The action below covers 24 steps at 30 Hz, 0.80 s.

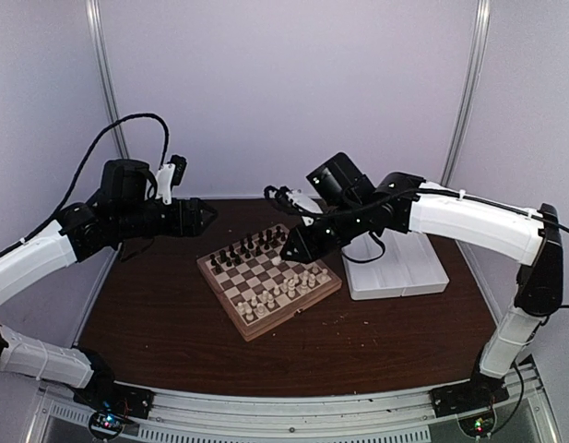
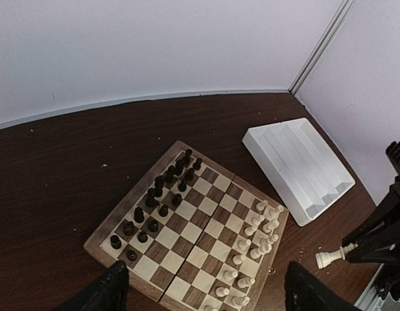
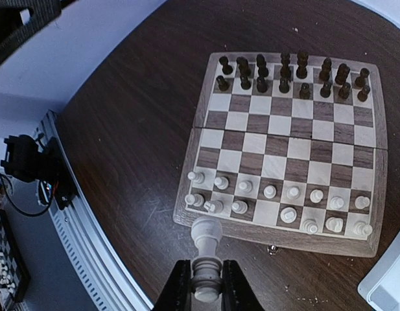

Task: Set up the chess pieces on the board
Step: Place the chess piece on the chessboard.

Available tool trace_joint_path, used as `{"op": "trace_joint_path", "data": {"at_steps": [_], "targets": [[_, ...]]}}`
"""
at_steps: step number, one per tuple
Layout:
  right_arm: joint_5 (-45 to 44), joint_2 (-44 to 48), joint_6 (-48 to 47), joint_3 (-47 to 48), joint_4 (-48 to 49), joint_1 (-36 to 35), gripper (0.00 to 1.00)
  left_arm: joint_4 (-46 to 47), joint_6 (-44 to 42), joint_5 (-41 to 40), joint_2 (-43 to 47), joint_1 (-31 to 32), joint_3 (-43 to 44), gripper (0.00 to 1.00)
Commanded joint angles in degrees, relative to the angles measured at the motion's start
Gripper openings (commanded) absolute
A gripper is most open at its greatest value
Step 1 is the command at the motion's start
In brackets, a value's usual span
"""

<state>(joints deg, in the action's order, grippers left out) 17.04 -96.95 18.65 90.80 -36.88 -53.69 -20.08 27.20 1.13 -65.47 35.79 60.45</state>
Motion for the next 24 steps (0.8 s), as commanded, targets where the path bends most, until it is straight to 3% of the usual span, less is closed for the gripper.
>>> {"op": "trace_joint_path", "data": {"at_steps": [1,24], "targets": [[-3.9,-3.9,-4.2,5.6,-12.8,-1.9,0.0,-1.6,-4.1,-3.6,1.0,-0.2,1.4,0.83],[-7.7,-20.6,-6.3,20.1,-21.6,-4.1,0.0,-2.6,-10.9,-11.1,1.2,-0.2,-2.6,0.89]]}}
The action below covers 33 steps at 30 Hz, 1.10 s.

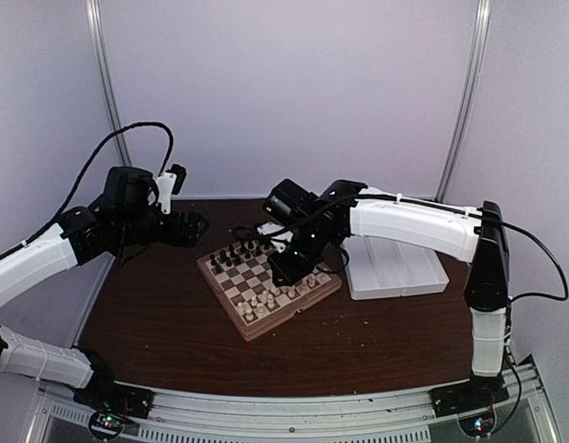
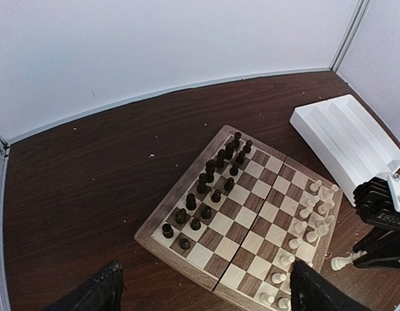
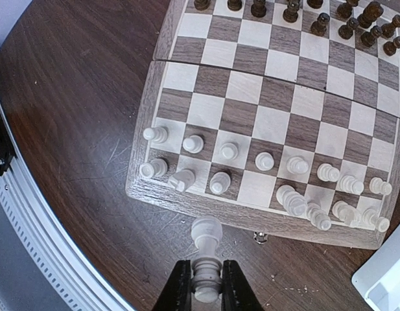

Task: Set up the chess pieces on the board
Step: Place the chess piece on the chessboard.

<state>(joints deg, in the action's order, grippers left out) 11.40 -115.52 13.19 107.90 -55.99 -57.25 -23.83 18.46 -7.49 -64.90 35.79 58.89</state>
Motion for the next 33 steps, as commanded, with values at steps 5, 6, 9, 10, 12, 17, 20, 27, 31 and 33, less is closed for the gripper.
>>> {"op": "trace_joint_path", "data": {"at_steps": [5,6,9,10,12,17,20,27,31,33], "targets": [[-2.5,-4.1,-0.9,4.4,-3.6,-0.6,0.0,1.8,-2.8,-3.3,1.0,-0.2,-1.3,0.89],[-2.6,-4.4,-0.8,4.5,-3.7,-0.6,0.0,1.9,-2.7,-3.1,1.0,-0.2,-1.4,0.9],[-3.5,-5.4,-0.8,4.5,-4.1,-0.6,0.0,2.4,-2.8,-2.8,0.9,-0.2,-1.5,0.9],[-3.8,-5.6,-0.8,4.5,-4.1,-0.6,0.0,2.4,-2.8,-2.8,0.9,-0.2,-1.5,0.89],[-4.4,-6.4,-0.9,4.8,-4.3,-0.6,0.0,2.6,-2.6,-2.8,0.8,-0.2,-1.7,0.89],[-5.4,-8.6,-1.1,6.6,-5.1,-0.6,0.0,3.3,-2.2,-2.5,1.2,-0.2,-2.3,0.9],[-6.5,-9.7,-1.2,7.4,-5.5,-0.6,0.0,3.2,-2.1,-2.7,1.2,-0.2,-2.4,0.9],[-8.9,-10.8,-1.4,8.0,-5.4,-0.5,0.0,3.3,-1.7,-3.1,1.4,-0.2,-3.2,0.9],[-9.5,-11.7,-1.8,8.7,-5.7,-0.3,0.0,3.4,-1.9,-3.3,1.4,-0.2,-3.1,0.9],[-9.5,-12.2,-1.9,9.1,-5.9,-0.2,0.0,3.4,-1.9,-3.3,1.2,-0.2,-2.9,0.89]]}}
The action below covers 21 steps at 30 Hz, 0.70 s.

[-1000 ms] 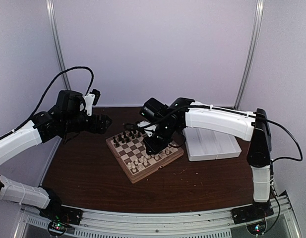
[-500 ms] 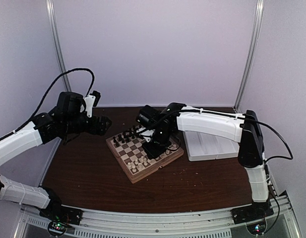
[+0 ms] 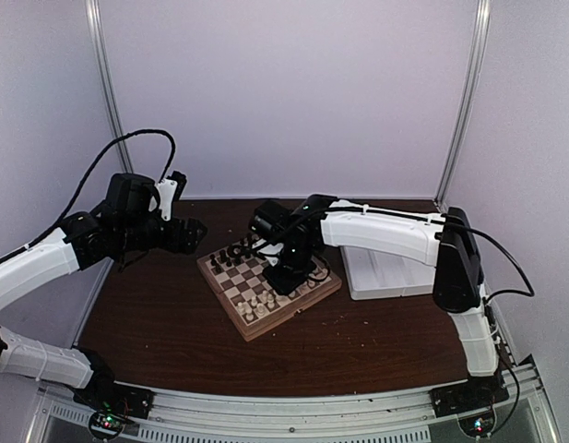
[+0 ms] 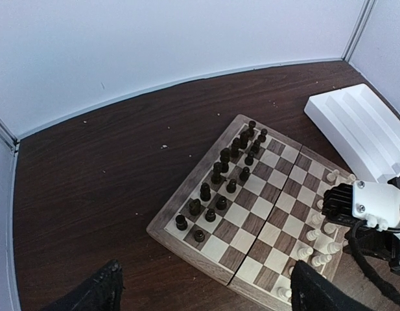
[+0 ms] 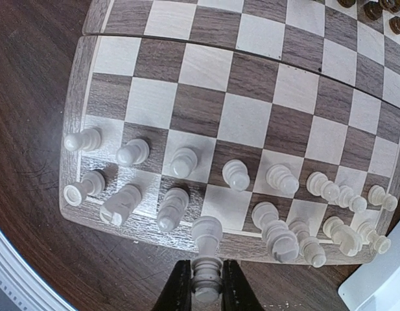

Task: Set up the chess pieces on the board
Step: Place the chess piece on the chessboard.

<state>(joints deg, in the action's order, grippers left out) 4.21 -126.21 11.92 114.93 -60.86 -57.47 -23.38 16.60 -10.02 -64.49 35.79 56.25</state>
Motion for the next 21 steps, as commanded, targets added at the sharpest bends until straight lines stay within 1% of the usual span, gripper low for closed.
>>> {"op": "trace_joint_path", "data": {"at_steps": [1,15,18,21], "targets": [[-2.3,-1.8,-0.7,2.2,-1.1,0.1,0.0,2.9,-0.2,-0.8,0.7,-0.2,-0.1,0.9],[-2.7,-3.5,-1.6,3.5,-1.9,0.7,0.0,2.5,-0.7,-1.2,-0.6,-0.2,0.7,0.9],[-2.6,-3.7,-1.6,3.5,-1.9,0.7,0.03,2.6,-0.6,-1.2,-0.7,-0.2,0.9,0.9],[-2.7,-3.9,-1.6,3.5,-1.8,0.8,0.04,2.6,-0.7,-1.4,-0.8,-0.2,1.0,0.9]]}}
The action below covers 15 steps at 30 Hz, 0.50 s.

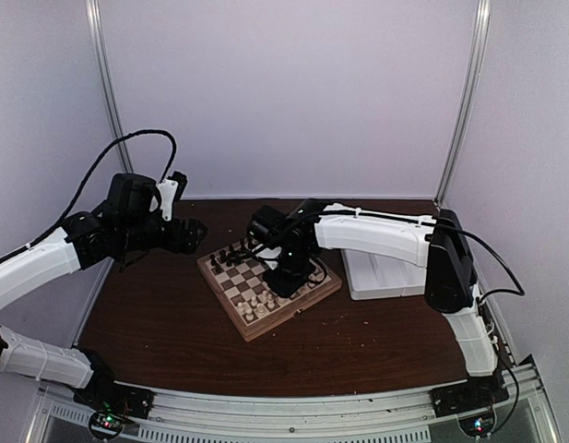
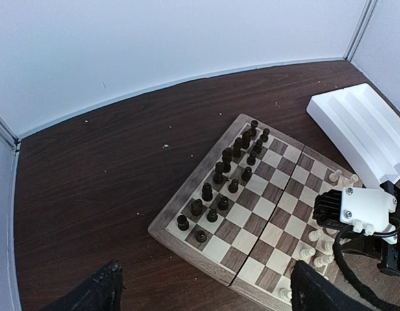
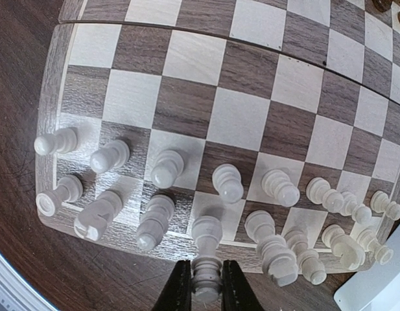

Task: Set up the chess pieces on the board
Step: Place the chess piece on the chessboard.

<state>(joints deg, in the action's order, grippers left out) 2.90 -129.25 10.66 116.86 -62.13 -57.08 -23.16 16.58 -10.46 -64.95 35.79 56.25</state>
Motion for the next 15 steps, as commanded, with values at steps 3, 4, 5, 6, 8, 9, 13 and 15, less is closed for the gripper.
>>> {"op": "trace_joint_path", "data": {"at_steps": [3,4,5,6,8,9,13,15], "targets": [[-1.5,-0.9,-0.5,1.5,-0.3,0.4,0.05,2.3,-0.7,-1.0,-0.5,-0.2,1.0,0.9],[-1.6,-0.9,-0.5,1.5,-0.4,0.4,0.05,2.2,-0.7,-1.0,-0.5,-0.2,1.1,0.9],[-1.6,-1.0,-0.5,1.6,-0.4,0.4,0.05,2.2,-0.7,-1.0,-0.5,-0.2,1.0,0.9],[-1.8,-1.0,-0.6,1.6,-0.4,0.4,0.05,2.2,-0.7,-1.1,-0.6,-0.2,1.0,0.9],[-2.3,-1.1,-0.6,1.6,-0.4,0.5,0.05,2.1,-0.7,-1.2,-0.5,-0.2,1.0,0.9],[-2.5,-1.1,-0.7,1.6,-0.4,0.5,0.05,2.1,-0.7,-1.3,-0.5,-0.2,1.0,0.9],[-2.6,-1.2,-0.6,1.6,-0.2,0.5,0.05,2.1,-0.7,-1.1,-0.4,-0.2,1.0,0.9],[-2.6,-1.3,-0.6,1.7,-0.2,0.5,0.05,2.2,-0.6,-1.2,-0.5,-0.2,1.0,0.9]]}}
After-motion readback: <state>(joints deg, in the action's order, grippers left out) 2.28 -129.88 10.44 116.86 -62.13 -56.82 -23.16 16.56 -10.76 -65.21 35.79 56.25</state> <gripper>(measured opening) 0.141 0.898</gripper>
